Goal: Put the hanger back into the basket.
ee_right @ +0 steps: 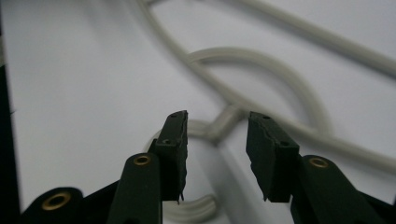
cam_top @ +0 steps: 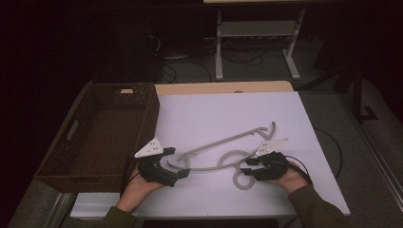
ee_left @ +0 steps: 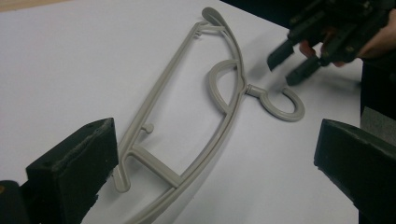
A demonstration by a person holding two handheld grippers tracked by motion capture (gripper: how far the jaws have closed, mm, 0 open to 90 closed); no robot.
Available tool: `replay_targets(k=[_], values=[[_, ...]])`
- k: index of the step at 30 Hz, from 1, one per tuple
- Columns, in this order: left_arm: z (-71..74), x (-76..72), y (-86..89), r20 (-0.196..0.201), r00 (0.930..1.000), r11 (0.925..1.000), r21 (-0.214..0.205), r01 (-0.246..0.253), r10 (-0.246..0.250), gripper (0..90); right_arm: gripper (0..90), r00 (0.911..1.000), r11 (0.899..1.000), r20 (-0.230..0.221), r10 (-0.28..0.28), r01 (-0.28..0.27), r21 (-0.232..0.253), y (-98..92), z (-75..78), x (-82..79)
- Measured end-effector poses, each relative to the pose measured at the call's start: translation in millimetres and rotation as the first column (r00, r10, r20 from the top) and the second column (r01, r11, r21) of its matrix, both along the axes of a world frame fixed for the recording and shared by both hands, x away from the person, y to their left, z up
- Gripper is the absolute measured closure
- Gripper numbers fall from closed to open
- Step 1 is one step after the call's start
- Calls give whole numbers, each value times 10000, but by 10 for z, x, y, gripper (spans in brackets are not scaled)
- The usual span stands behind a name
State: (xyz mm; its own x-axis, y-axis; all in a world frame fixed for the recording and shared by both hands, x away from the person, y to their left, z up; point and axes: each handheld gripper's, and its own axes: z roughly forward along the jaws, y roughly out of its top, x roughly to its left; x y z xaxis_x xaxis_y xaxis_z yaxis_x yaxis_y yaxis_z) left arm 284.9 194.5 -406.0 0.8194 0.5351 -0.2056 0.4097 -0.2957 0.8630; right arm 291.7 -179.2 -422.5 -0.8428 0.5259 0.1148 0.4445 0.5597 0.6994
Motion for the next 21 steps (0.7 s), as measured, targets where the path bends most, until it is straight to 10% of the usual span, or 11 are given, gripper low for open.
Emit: replay_targets(k=[21], values=[[0,-5,-10,9,10000,10000,61,39,-39,0,719,9848,9829,-360,1697,-1718,-662,181,-200,-272]])
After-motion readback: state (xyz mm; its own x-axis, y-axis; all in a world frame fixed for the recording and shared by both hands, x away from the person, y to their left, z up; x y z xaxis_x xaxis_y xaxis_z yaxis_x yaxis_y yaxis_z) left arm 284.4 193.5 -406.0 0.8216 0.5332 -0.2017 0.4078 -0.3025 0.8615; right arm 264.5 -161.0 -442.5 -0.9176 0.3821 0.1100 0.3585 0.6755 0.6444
